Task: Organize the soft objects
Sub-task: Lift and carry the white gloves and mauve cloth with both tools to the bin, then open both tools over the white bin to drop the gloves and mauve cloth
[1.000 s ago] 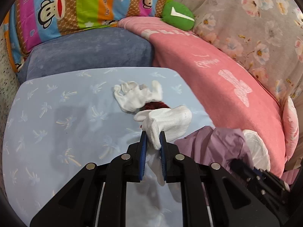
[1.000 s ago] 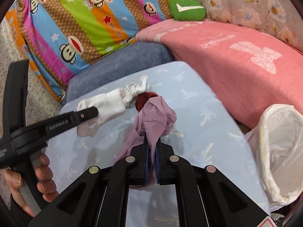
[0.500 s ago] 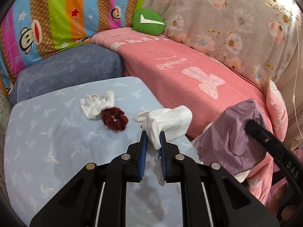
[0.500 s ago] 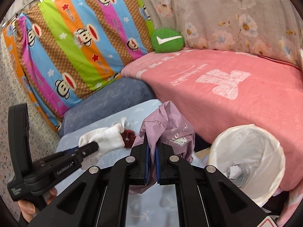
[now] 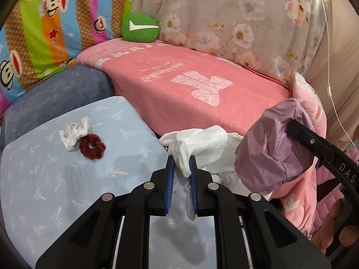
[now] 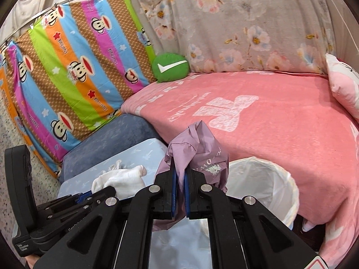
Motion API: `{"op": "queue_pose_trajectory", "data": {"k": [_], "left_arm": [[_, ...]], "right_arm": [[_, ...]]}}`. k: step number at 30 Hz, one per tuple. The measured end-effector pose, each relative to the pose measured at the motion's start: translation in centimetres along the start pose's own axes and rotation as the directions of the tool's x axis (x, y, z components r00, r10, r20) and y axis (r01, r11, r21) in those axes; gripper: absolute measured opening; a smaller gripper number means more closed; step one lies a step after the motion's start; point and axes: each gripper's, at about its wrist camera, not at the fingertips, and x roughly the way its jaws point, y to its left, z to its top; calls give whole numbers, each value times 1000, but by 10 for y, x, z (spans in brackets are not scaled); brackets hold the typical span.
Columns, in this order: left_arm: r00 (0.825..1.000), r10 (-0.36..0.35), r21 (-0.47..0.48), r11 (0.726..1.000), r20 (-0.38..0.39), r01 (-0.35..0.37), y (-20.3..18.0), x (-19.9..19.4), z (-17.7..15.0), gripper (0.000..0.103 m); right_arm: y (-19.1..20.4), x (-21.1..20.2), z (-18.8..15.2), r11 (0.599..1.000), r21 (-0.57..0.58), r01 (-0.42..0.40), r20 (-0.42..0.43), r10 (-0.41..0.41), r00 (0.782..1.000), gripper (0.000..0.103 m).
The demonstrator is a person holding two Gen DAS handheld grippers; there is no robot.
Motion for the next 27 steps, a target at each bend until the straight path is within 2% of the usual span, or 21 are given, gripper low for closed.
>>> {"op": "queue_pose_trajectory", "data": {"k": [11,17,22,24,26,27], "left_arm": [[997,-58,88,994,-47,62,-56,22,2,15],[995,-71,122,989,-73,80,-78,37,3,15],[991,-81,132,987,-102,94,-89,49,2,15],[990,-81,133,987,-112,95,-92,53,1,25],[992,-72,136,987,-107,86,-93,54,0,45],[992,-71,138,987,-100,84,-93,54,0,49]], "right_arm": [[-57,-12,5,997,60,51,12,-52,999,7],[-80,-11,5,993,91,72,15,-74,997,13],[-95,-7,6,991,106,85,9,-87,996,13],[-100,-3,6,990,108,91,3,-91,996,14],[-105,-2,7,989,115,94,3,-95,995,17],[-105,-2,6,989,117,95,3,-96,995,20]]}}
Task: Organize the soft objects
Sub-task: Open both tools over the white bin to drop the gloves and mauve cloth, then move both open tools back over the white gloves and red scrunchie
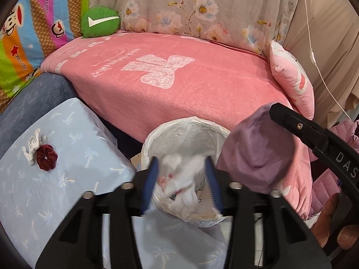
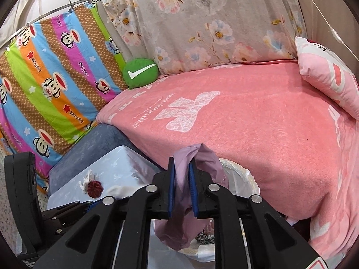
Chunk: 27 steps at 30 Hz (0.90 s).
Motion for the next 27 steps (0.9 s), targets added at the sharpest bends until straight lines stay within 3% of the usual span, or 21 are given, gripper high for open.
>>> {"op": "queue_pose_trajectory", "data": {"k": [5,27], "left_arm": [[1000,6,-6,1000,1,-6,2,2,2,50],[999,35,-89,995,22,-33,38,-13,-4,50]], "right_arm": [[-4,6,0,1000,10,4,2,-4,1000,26],[27,13,-9,999,-44,-20,-23,19,1000,29]]}}
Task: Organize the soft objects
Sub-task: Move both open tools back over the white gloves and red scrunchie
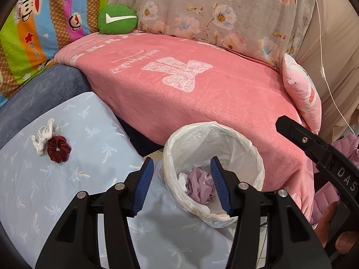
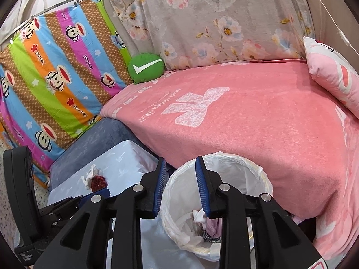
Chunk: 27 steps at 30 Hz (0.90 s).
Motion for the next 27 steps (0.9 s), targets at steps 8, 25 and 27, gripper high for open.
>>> {"op": "queue_pose_trajectory", "data": {"k": [8,25,27], "left_arm": [[1000,11,-53,999,11,-10,26,-9,-1,50],[997,67,-174,983,32,-61,93,-31,-13,50],[997,77,-190,979,32,-70,103,-33,-15,50]], "right_arm": [[23,2,-6,999,-35,-17,-6,17,1000,33],[92,16,-21,988,-135,-74,-59,66,996,34],[100,19,-23,986,-146,-82,-68,73,995,34]]}}
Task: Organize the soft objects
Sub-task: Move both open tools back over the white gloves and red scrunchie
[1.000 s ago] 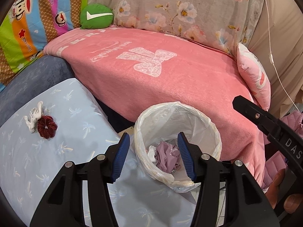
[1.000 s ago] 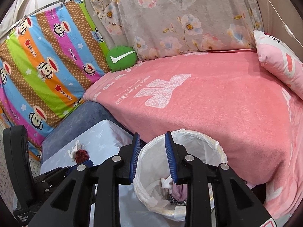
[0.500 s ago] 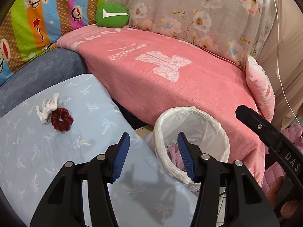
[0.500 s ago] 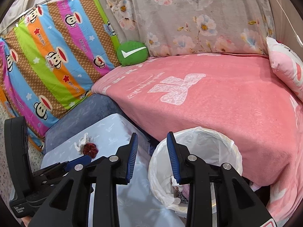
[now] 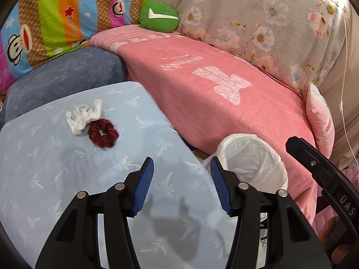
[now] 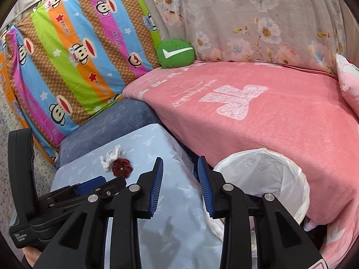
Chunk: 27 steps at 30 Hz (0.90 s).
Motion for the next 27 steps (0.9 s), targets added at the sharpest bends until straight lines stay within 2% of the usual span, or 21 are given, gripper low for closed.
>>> {"op": "queue_pose_trajectory", "data": {"k": [10,21,27], "left_arm": [[999,51,-89,995,-4,-51,58,-4,-4,50],[992,125,-156,979,-33,-128,125,3,-5,50],[985,160,-184,968,-57,-168,161,19,2,59]], "right_arm": [[49,25,-8,997,-62,-41,-50,38,998,34],[105,74,-18,987,-131,-89,-127,72,989,34],[130,114,-23,981,-161,-111,-177,82,981,34]]}}
